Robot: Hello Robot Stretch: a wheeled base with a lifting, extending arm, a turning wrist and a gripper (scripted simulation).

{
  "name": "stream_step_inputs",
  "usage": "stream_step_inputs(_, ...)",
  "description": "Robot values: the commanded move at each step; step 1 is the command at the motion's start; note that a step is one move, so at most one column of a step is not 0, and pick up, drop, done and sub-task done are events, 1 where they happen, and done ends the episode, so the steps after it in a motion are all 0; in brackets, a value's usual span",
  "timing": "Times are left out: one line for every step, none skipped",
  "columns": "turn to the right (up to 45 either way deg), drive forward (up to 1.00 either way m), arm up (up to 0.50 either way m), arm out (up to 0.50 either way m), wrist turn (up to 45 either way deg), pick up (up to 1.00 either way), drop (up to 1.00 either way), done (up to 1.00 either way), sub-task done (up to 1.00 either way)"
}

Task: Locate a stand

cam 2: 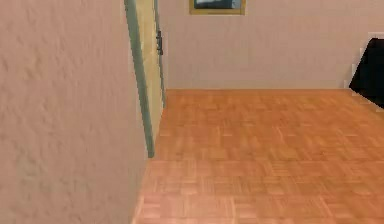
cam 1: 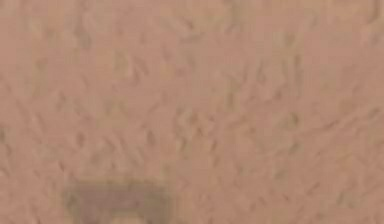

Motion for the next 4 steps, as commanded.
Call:
stream_step_inputs(-45.0, 0.00, 0.00, 0.00, 0.0, 0.00, 0.00, 0.00, 0.00)
stream_step_inputs(-45.0, 0.00, 0.00, 0.00, 0.0, 0.00, 0.00, 0.00, 0.00)
stream_step_inputs(-45.0, 0.00, 0.00, 0.00, 0.0, 0.00, 0.00, 0.00, 0.00)
stream_step_inputs(-42.0, 0.00, 0.00, 0.00, 0.0, 0.00, 0.00, 0.00, 0.00)
